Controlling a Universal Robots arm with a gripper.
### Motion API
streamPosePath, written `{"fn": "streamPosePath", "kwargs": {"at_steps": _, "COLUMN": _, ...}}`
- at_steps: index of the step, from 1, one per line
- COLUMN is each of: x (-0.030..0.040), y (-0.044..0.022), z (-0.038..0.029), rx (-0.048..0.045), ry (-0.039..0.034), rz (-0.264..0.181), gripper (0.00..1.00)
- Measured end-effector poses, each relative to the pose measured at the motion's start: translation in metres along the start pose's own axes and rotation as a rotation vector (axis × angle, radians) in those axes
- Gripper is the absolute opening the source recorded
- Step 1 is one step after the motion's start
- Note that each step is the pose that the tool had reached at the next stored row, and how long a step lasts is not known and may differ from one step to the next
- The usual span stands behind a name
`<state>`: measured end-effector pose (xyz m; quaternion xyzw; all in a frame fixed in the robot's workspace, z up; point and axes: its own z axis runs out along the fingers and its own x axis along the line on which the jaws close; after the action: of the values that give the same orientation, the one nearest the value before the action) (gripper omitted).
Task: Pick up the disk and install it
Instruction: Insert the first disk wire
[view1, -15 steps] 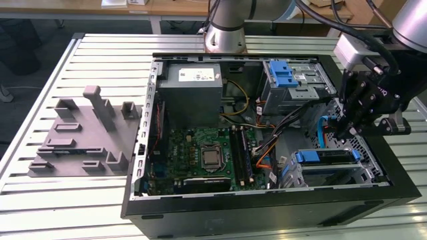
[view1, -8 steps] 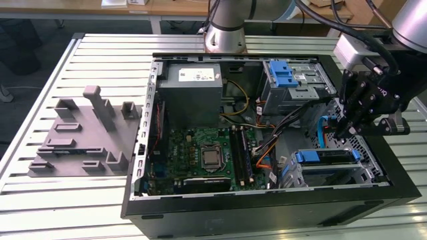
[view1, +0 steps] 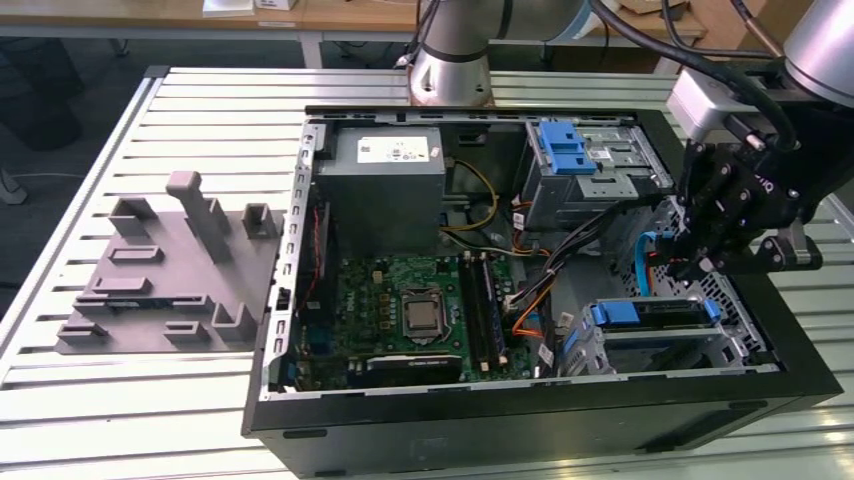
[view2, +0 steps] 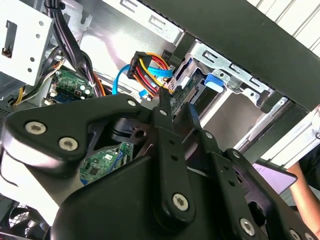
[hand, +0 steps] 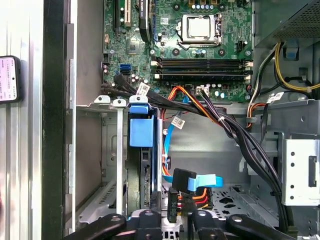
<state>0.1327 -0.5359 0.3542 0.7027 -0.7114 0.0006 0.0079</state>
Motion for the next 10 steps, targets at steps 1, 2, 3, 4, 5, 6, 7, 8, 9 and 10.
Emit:
{"fn": "streamPosePath", "kwargs": {"at_steps": 1, "x": 0.0, "y": 0.0, "z": 0.0, "rx": 0.0, "ry": 0.0, "rz": 0.0, "gripper": 0.3}}
{"fn": "streamPosePath", "kwargs": {"at_steps": 2, "x": 0.0, "y": 0.0, "z": 0.0001, "rx": 0.0, "ry": 0.0, "rz": 0.0, "gripper": 0.3}}
{"fn": "streamPosePath", "kwargs": {"at_steps": 3, "x": 0.0, "y": 0.0, "z": 0.0002, "rx": 0.0, "ry": 0.0, "rz": 0.0, "gripper": 0.3}}
{"fn": "streamPosePath", "kwargs": {"at_steps": 4, "x": 0.0, "y": 0.0, "z": 0.0002, "rx": 0.0, "ry": 0.0, "rz": 0.0, "gripper": 0.3}}
{"fn": "streamPosePath", "kwargs": {"at_steps": 5, "x": 0.0, "y": 0.0, "z": 0.0003, "rx": 0.0, "ry": 0.0, "rz": 0.0, "gripper": 0.3}}
{"fn": "streamPosePath", "kwargs": {"at_steps": 6, "x": 0.0, "y": 0.0, "z": 0.0005, "rx": 0.0, "ry": 0.0, "rz": 0.0, "gripper": 0.3}}
{"fn": "streamPosePath", "kwargs": {"at_steps": 7, "x": 0.0, "y": 0.0, "z": 0.0008, "rx": 0.0, "ry": 0.0, "rz": 0.0, "gripper": 0.3}}
{"fn": "streamPosePath", "kwargs": {"at_steps": 8, "x": 0.0, "y": 0.0, "z": 0.0008, "rx": 0.0, "ry": 0.0, "rz": 0.0, "gripper": 0.3}}
{"fn": "streamPosePath", "kwargs": {"at_steps": 9, "x": 0.0, "y": 0.0, "z": 0.0009, "rx": 0.0, "ry": 0.0, "rz": 0.0, "gripper": 0.3}}
{"fn": "streamPosePath", "kwargs": {"at_steps": 10, "x": 0.0, "y": 0.0, "z": 0.0011, "rx": 0.0, "ry": -0.0001, "rz": 0.0, "gripper": 0.3}}
